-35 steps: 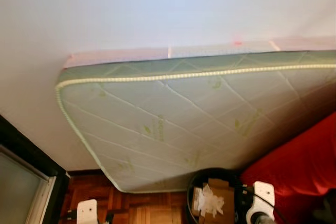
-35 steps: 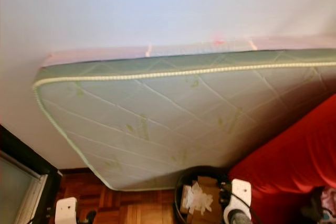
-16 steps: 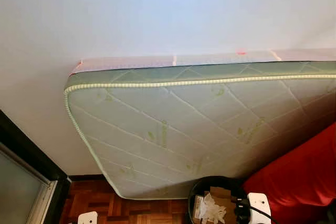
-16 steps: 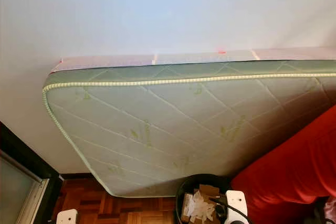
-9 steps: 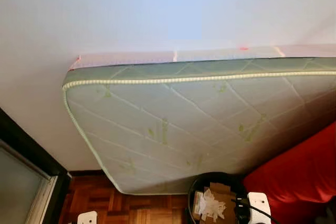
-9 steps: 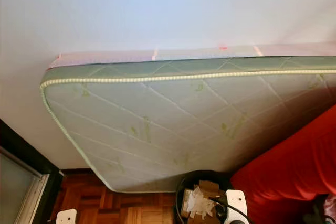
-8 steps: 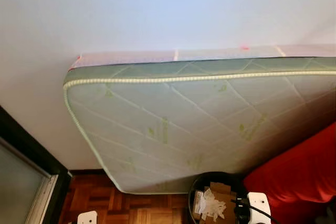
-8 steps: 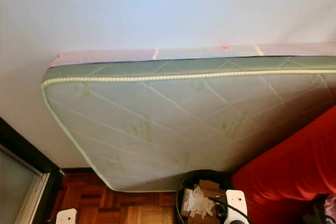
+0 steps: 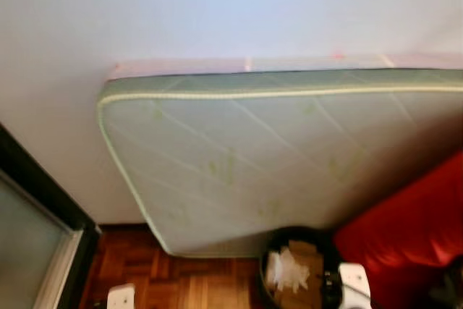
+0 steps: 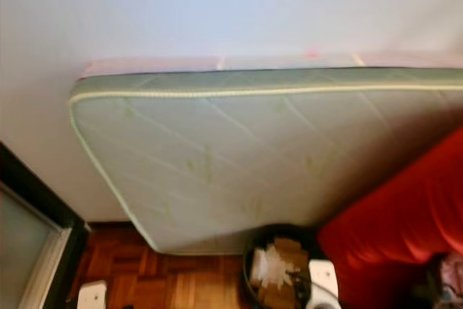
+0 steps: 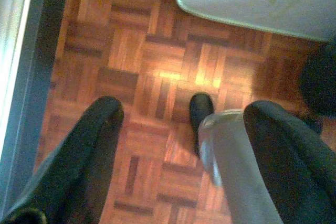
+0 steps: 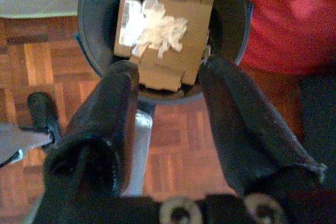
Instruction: Clean up the room
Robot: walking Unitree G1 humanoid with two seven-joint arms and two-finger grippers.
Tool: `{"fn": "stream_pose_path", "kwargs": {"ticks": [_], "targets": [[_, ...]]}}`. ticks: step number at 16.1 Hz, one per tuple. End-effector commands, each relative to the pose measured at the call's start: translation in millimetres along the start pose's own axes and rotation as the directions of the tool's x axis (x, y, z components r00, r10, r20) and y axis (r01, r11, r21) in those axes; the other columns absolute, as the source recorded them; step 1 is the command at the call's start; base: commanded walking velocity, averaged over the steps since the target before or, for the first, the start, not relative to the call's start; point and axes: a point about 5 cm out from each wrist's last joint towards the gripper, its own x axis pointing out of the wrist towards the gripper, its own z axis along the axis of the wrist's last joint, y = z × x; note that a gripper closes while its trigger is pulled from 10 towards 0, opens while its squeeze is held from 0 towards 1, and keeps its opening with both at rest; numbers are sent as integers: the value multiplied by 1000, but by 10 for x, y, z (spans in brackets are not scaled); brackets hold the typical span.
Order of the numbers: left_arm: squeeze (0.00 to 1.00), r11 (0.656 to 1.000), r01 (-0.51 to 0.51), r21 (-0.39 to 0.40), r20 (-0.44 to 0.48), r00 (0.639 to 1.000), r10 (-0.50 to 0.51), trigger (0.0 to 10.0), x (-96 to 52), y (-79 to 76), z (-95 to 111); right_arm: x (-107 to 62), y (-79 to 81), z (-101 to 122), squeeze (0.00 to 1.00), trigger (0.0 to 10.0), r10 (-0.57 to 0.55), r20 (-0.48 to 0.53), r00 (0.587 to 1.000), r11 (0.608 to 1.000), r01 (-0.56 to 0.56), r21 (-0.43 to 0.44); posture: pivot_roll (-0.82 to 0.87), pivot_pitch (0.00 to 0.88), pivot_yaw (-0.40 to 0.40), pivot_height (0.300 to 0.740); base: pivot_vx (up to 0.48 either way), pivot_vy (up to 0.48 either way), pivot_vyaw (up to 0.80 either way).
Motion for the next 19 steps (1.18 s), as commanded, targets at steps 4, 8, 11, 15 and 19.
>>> {"fn": "stream_pose_path", "kwargs": {"ticks": [4,8,11,15,19], "targets": [[0,1000,2,15,0,1000,-2,10000,-26,-14,-56,9,3,33,0,10000,1,7,1000,1000,-1,-2,-17,96,1,740,-244,0,0],[0,1000,2,15,3,1000,-2,10000,-27,-14,-52,8,14,27,0,10000,5,9,1000,1000,-5,0,-15,94,1,740,-244,0,0],[0,1000,2,14,11,1000,-2,10000,-22,-20,-36,8,16,29,0,10000,8,11,1000,1000,-8,0,-15,95,0,740,-246,0,0],[0,1000,1,14,9,1000,-1,10000,-22,-21,-37,8,22,25,0,10000,11,10,1000,1000,-11,0,-14,96,-1,740,-121,0,0],[0,1000,2,14,6,1000,-2,10000,-21,-27,-40,8,21,26,0,10000,12,12,1000,1000,-12,1,-16,96,-3,740,0,0,0]]}}
